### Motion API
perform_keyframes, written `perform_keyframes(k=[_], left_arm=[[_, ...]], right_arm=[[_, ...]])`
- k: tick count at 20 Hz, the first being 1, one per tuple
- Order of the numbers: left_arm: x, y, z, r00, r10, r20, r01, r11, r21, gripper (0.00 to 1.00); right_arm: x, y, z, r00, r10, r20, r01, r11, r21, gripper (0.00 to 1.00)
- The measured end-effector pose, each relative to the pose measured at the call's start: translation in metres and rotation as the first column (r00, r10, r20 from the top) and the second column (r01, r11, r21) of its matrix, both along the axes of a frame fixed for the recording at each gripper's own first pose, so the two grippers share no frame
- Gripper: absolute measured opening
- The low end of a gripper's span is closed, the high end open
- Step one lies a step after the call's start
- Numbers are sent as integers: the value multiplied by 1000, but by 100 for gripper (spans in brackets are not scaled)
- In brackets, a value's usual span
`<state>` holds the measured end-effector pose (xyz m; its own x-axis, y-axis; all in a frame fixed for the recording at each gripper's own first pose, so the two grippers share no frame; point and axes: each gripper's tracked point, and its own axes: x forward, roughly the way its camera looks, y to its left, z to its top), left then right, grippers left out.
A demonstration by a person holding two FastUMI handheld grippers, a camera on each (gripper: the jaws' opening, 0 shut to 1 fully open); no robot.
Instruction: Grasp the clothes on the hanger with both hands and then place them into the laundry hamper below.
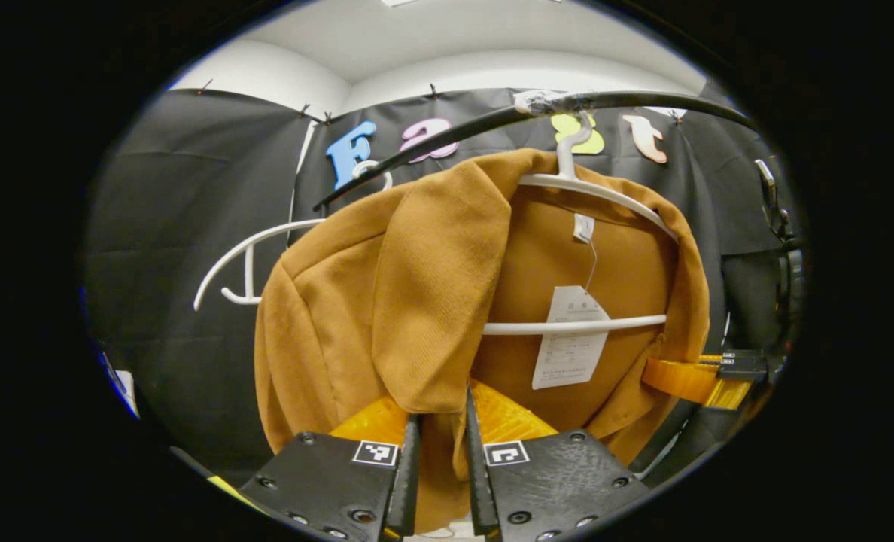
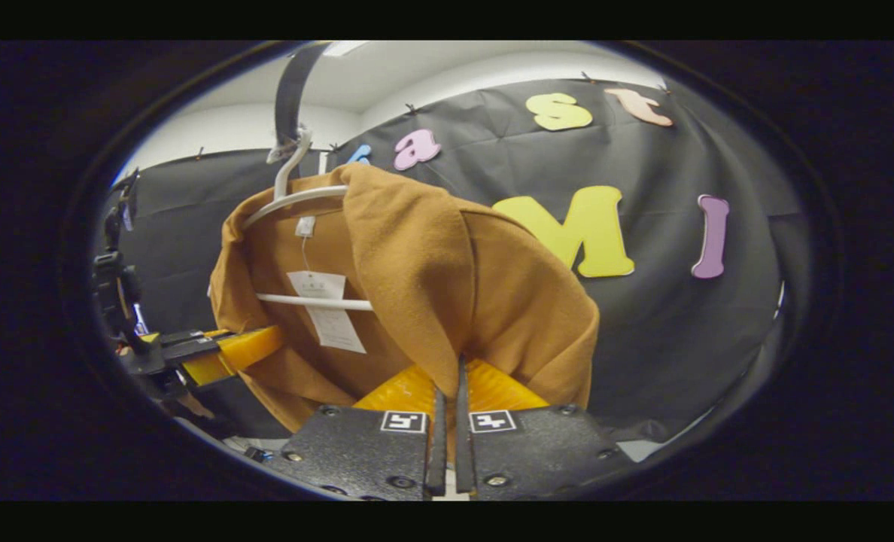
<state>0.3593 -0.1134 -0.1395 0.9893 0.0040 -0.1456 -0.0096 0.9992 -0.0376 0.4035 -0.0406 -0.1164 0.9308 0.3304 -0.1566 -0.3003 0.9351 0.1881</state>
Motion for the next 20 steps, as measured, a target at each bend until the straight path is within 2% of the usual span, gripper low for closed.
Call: perform_keyframes(k=[1, 2, 3, 4, 5, 7, 8, 9, 11, 14, 16, 20], left_arm=[[5, 13, -1, 999, 50, -4, -50, 998, 24, 22], [0, 15, -4, 999, 44, -10, -44, 999, 15, 10], [-2, 10, -2, 999, 27, -17, -27, 1000, -3, 2], [-2, 10, -2, 1000, 20, -24, -21, 1000, -14, 2], [-3, 12, -2, 999, 14, -33, -14, 1000, -22, 7], [-7, 17, -2, 999, 15, -44, -16, 1000, -27, 7], [-12, 16, 0, 999, -7, -44, 5, 999, -40, 0], [-15, 15, 2, 999, -21, -38, 19, 999, -51, 4], [-22, 25, 5, 999, -22, -44, 19, 998, -54, 0], [-33, 34, 21, 999, -22, -29, 20, 997, -73, 4], [-38, 41, 35, 1000, -25, -8, 24, 997, -66, 5], [-45, 49, 64, 998, -36, 44, 38, 997, -61, 0]], right_arm=[[-1, 0, 1, 1000, 24, -8, -24, 1000, 16, 7], [-4, 0, 0, 999, 44, -21, -43, 998, 41, 7], [-4, -1, 1, 997, 68, -29, -66, 995, 68, 7], [-4, -2, 0, 995, 92, -37, -88, 992, 92, 6], [-5, -3, 1, 992, 115, -45, -109, 987, 115, 6], [-12, -2, 4, 982, 182, -43, -172, 969, 178, 6], [-17, -2, 7, 974, 225, -36, -212, 953, 215, 6], [-18, -1, 9, 967, 254, -23, -240, 939, 247, 5], [-27, 2, 15, 941, 339, 6, -325, 895, 306, 5], [-46, 11, 25, 893, 446, 58, -441, 841, 313, 4], [-56, 13, 37, 866, 491, 96, -493, 805, 330, 5], [-56, 10, 59, 853, 499, 152, -510, 737, 445, 4]])
